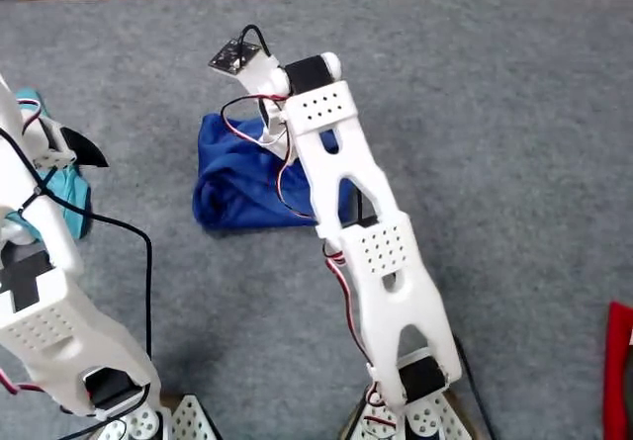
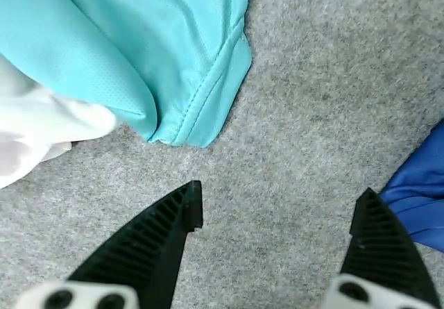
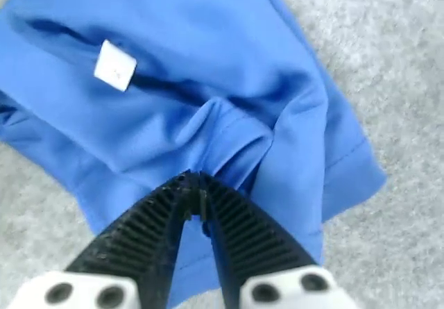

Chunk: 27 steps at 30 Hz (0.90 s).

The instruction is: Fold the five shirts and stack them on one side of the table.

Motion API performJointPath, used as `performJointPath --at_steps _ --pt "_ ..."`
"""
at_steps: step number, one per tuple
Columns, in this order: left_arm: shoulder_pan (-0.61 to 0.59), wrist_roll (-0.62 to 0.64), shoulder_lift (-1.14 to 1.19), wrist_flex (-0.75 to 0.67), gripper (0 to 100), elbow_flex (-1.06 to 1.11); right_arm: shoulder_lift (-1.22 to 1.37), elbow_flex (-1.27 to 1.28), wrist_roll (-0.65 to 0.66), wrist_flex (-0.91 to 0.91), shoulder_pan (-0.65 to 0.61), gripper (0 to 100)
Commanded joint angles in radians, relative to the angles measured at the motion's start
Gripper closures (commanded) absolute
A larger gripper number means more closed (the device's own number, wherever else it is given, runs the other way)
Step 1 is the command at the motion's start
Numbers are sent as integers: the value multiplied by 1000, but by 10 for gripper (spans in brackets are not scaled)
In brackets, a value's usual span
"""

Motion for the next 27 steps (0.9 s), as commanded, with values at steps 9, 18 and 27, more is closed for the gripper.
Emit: performJointPath --at_steps 9,18,27 --pt "0 -8 -48 2 657 -6 -308 266 -40 15 7 993" --pt "11 -58 -48 6 657 -5 -232 298 -64 -97 -25 850" --pt "9 -57 -48 6 657 -5 -186 206 -71 -101 -33 836"
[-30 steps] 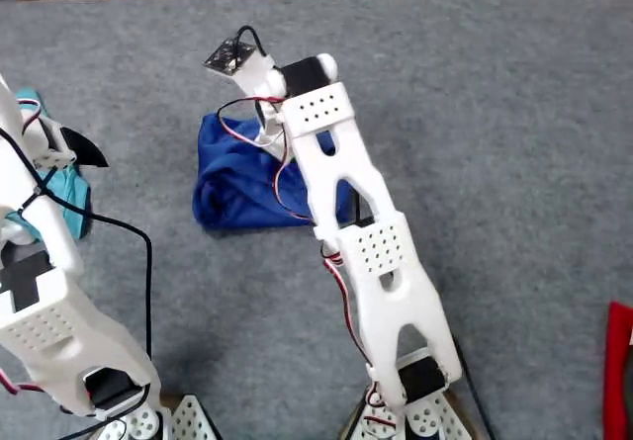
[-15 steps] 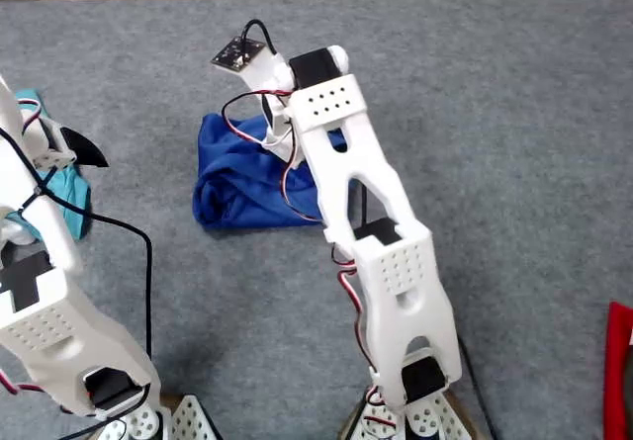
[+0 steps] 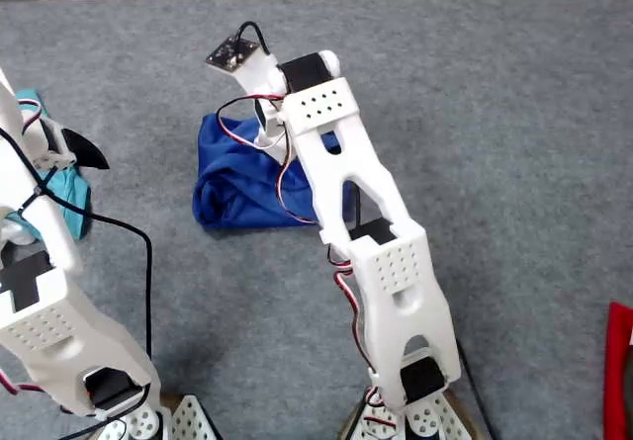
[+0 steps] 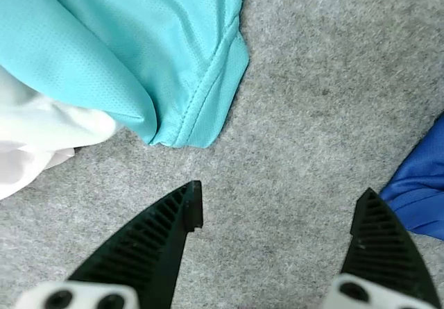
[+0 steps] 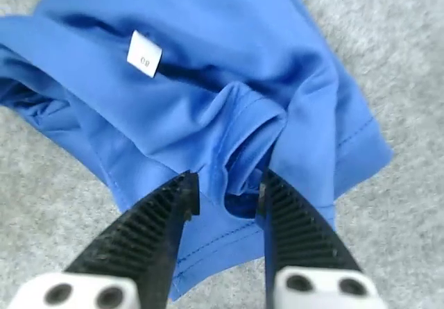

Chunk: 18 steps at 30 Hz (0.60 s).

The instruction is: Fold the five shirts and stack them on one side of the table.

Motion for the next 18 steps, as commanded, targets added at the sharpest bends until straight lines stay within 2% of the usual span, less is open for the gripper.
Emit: performJointPath --at_steps 1,12,18 --pt "9 -9 -48 6 657 -5 12 -54 -6 -21 -15 836" --pt "11 -9 -38 6 657 -5 119 -54 -8 -100 -16 841" --pt "9 -9 12 6 657 -9 137 -101 -9 -92 -16 963"
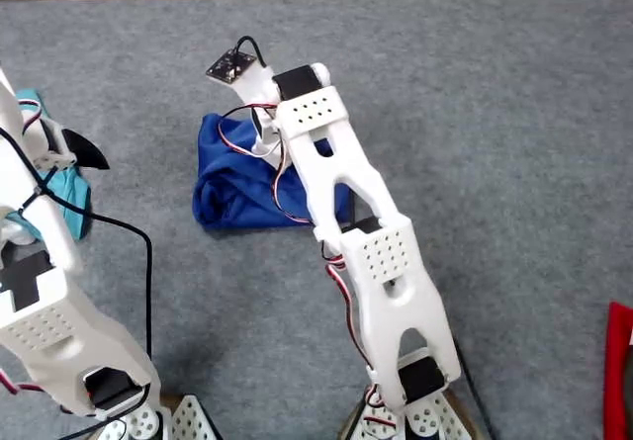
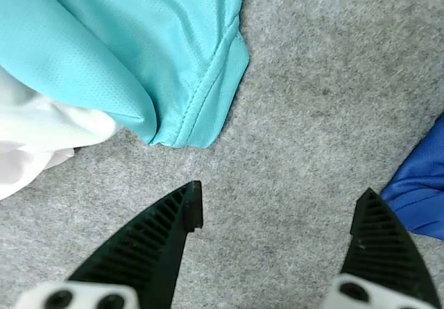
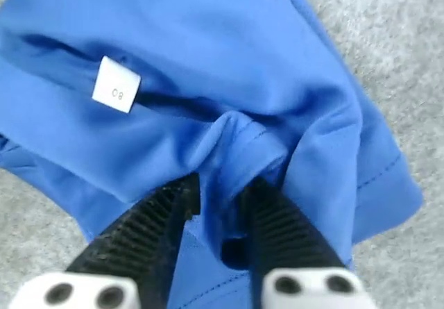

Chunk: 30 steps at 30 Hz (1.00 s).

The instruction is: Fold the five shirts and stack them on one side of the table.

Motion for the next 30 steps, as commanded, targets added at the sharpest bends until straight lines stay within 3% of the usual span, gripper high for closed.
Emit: performJointPath --at_steps 1,18,30 --pt "9 -9 2 6 657 -11 -4 -64 -9 -9 -13 975" --pt "9 -11 -2 6 657 -17 -15 -165 -2 181 56 993" --pt "6 -14 -4 6 657 -17 -297 248 28 176 82 993"
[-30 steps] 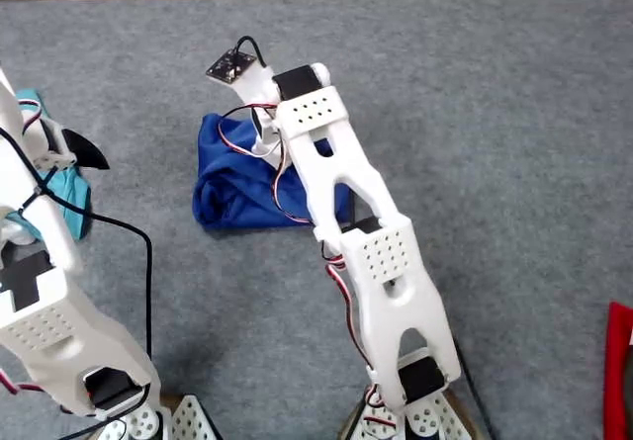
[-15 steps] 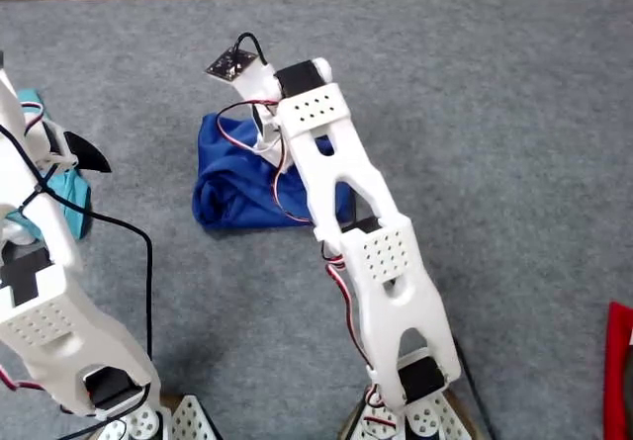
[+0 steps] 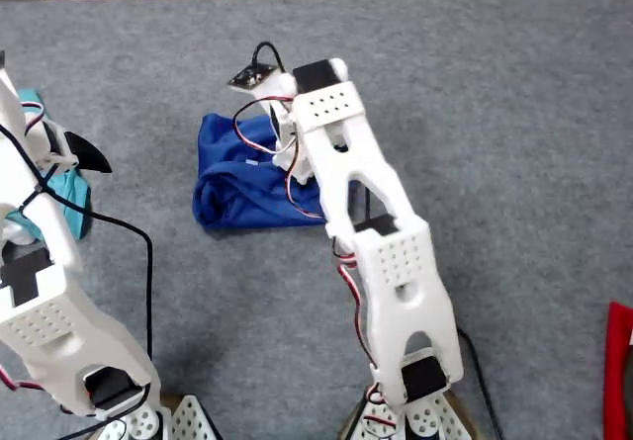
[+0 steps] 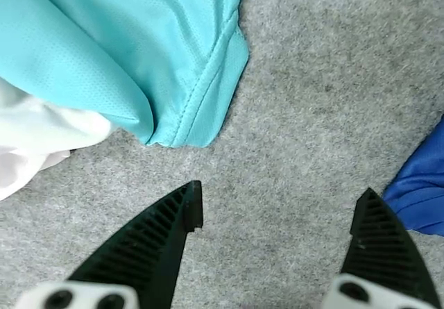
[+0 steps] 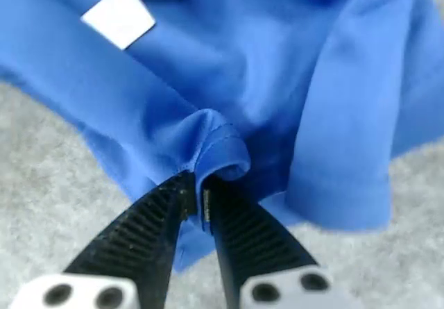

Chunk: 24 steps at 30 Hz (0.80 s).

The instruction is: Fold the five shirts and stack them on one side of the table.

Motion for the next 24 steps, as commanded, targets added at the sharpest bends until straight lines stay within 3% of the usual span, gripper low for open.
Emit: performJointPath --at_steps 1,24 --pt "3 -6 -19 6 657 -17 -176 97 20 15 33 993" --pt "5 -8 -18 6 657 -17 -565 820 48 -270 48 979"
